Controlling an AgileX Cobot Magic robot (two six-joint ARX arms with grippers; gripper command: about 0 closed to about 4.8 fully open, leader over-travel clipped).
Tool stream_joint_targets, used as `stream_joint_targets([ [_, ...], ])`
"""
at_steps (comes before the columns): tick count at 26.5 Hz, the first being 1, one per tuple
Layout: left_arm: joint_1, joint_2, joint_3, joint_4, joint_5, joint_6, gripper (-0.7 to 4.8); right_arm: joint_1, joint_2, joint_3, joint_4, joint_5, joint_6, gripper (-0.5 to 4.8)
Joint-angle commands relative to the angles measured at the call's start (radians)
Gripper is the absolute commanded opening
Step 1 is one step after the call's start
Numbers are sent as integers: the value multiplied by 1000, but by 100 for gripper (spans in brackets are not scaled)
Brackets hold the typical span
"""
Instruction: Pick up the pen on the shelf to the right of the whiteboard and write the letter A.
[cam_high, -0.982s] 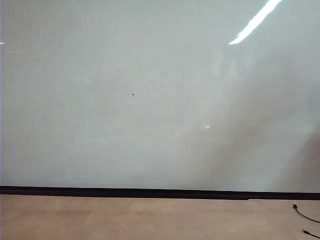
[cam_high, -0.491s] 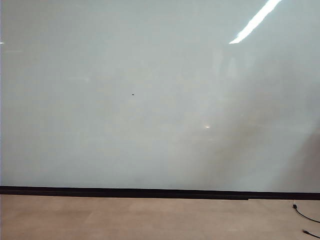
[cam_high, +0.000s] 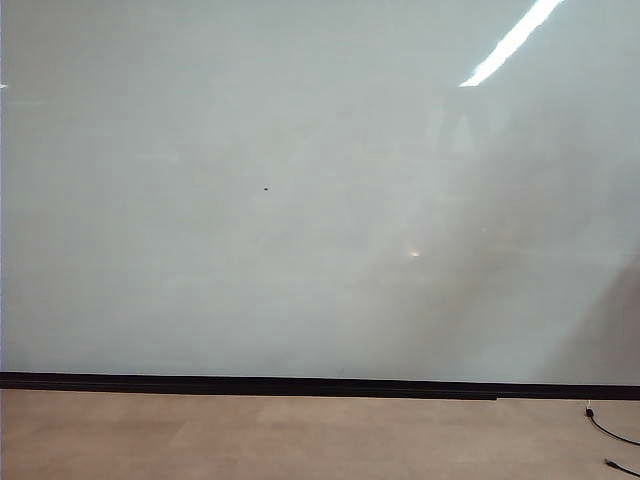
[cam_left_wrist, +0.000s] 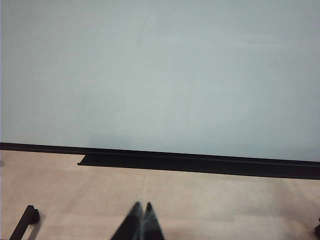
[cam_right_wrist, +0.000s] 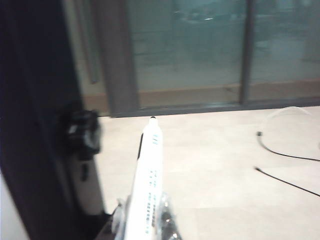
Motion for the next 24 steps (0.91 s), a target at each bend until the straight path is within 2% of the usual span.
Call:
stream_joint_targets([
  [1, 0, 0, 3, 9, 4, 4, -4, 0, -35, -31, 18, 111, 4, -2],
  [4, 0, 0, 3, 9, 4, 4, -5, 3, -69, -67, 18, 189, 0, -2],
  [7, 0, 0, 3, 9, 4, 4, -4, 35, -148, -148, 18, 343, -26, -2],
  [10, 0, 0, 3, 9, 4, 4, -4, 92, -237, -236, 18, 518, -35, -2],
  [12, 0, 0, 3, 9, 3, 4, -5, 131, -294, -289, 18, 595, -54, -1],
  [13, 0, 0, 3, 9, 5, 4, -4, 177, -369, -349, 17, 672, -76, -2],
  [15, 0, 0, 3, 9, 4, 4, -4, 227, -449, -404, 16, 742, -85, -2],
  [20, 0, 0, 3, 9, 4, 4, -4, 372, -649, -511, -1, 854, -164, -2],
  [22, 0, 0, 3, 9, 4, 4, -4, 440, -737, -541, -41, 875, -190, -2],
  [24, 0, 0, 3, 9, 4, 4, -5, 549, -859, -559, -148, 877, -226, -2],
])
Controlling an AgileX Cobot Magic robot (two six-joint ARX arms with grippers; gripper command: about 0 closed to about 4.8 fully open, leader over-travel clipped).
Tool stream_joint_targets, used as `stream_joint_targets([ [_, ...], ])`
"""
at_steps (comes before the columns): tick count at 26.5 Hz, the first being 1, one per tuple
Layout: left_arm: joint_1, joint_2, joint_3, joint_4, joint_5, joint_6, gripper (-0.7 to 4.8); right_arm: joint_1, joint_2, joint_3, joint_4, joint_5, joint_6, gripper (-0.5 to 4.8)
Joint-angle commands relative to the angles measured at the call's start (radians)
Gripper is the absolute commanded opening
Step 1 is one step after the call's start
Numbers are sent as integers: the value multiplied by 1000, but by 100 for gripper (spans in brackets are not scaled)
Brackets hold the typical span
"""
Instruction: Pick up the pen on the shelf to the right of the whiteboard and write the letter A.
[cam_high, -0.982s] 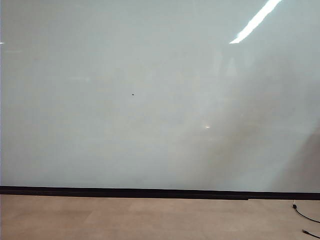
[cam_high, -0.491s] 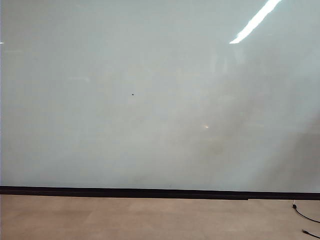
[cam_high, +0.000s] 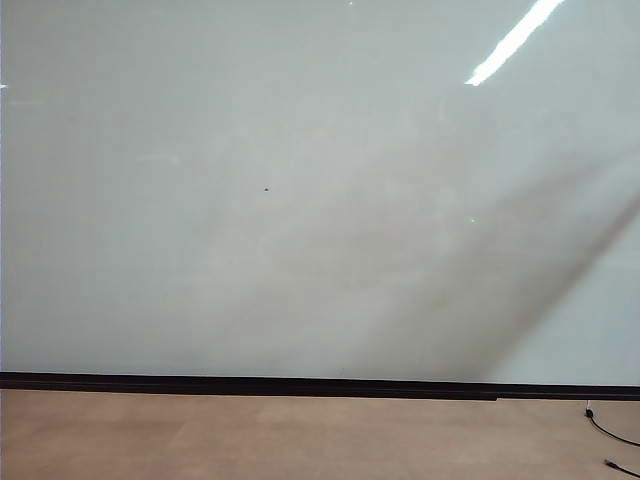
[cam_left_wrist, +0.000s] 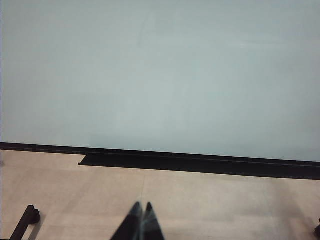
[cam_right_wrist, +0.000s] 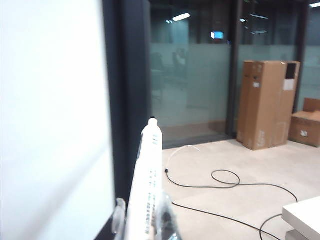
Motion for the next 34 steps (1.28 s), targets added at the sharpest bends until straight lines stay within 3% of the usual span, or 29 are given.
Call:
stream_joint_targets([
  [1, 0, 0, 3, 9, 5, 4, -5, 117, -127, -9, -140, 10, -51, -2],
  [7, 0, 0, 3, 9, 4, 5, -4, 325, -293, -6, -378, 12, -58, -2],
  [8, 0, 0, 3, 9, 4, 4, -5, 400, -319, 4, -450, 7, -57, -2],
  [16, 0, 0, 3, 9, 4, 5, -4, 624, -291, 190, -786, -6, -107, -3],
  [26, 0, 0, 3, 9, 4, 4, -5, 723, -109, 464, -1014, -115, -216, -3],
  [34, 0, 0, 3, 9, 4, 5, -5, 765, 50, 623, -1078, -159, -267, -2],
])
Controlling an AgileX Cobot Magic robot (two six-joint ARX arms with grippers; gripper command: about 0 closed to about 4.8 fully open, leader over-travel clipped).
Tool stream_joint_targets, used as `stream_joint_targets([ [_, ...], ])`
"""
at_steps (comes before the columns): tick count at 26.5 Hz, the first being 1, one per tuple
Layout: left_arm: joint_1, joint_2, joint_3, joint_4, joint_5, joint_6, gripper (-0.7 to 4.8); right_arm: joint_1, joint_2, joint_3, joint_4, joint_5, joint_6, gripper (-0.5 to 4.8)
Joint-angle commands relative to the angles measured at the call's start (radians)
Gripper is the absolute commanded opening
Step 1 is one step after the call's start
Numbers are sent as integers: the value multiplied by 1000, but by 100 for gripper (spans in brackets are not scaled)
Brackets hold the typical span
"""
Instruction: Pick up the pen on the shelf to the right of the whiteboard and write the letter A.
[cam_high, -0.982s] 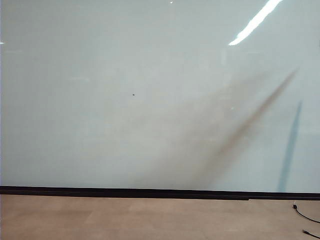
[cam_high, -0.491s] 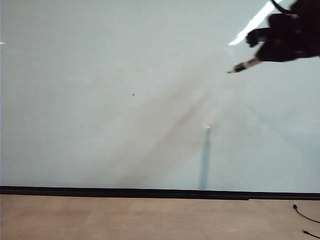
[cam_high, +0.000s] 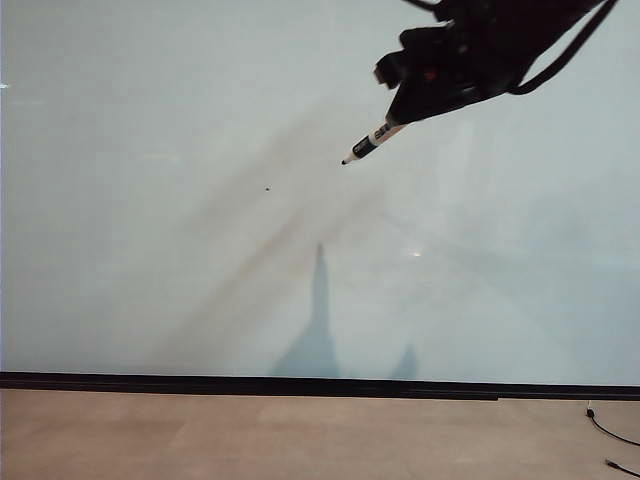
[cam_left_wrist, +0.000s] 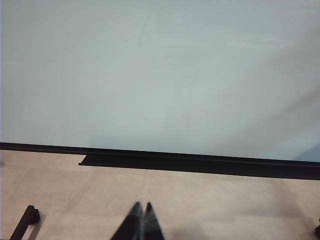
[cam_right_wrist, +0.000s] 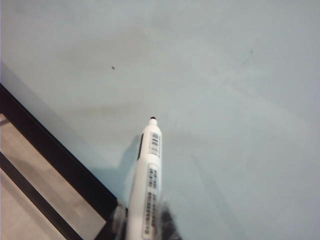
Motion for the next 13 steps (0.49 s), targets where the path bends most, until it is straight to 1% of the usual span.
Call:
stream_joint_targets([
  [1, 0, 0, 3, 9, 4, 5, -5, 3, 42, 40, 8, -21, -3, -2],
  [5, 0, 0, 3, 9, 4, 4, -4, 4, 132, 116, 13, -62, -5, -2],
  [13, 0, 0, 3, 9, 4, 4, -4, 4, 212, 193, 38, -84, -21, -2],
])
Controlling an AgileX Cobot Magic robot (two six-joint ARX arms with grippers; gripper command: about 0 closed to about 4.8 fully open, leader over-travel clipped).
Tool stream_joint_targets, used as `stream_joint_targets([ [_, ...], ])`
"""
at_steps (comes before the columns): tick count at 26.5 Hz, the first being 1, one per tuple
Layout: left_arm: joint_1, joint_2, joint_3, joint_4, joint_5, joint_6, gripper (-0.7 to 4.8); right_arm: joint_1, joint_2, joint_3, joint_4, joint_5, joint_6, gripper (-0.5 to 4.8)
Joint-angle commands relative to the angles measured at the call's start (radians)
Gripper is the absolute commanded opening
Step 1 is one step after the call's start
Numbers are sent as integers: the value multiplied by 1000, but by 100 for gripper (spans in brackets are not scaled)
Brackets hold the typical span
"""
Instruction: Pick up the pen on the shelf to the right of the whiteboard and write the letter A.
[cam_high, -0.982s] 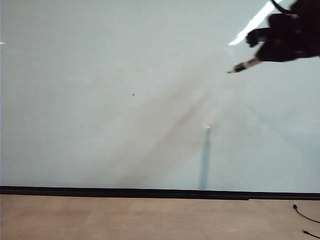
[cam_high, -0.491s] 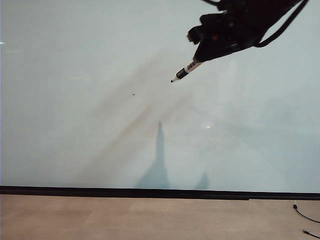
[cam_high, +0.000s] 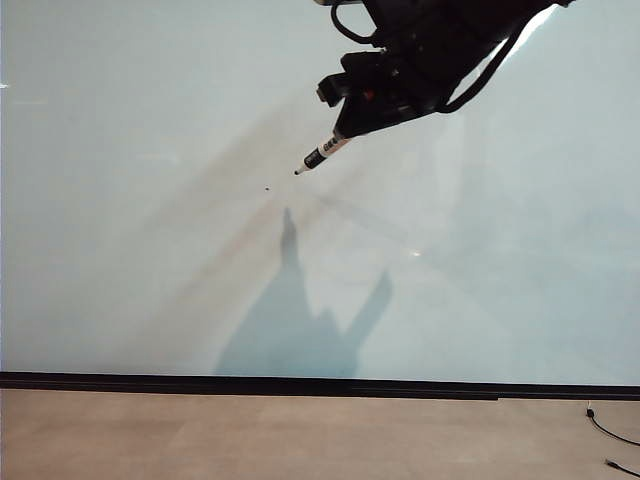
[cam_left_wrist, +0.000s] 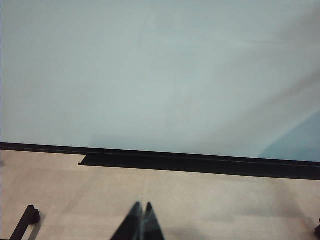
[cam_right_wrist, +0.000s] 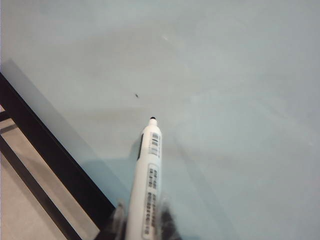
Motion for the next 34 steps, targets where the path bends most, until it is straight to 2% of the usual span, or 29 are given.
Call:
stream_joint_targets([
  [1, 0, 0, 3, 9, 4, 4, -4, 1, 22, 37, 21, -4, -9, -2],
  [20, 0, 0, 3, 9, 4, 4, -5, -7, 41, 59, 14, 23, -65, -2],
  [34, 0, 0, 3, 9, 4, 4, -4, -7, 37, 63, 31, 92, -79, -3],
])
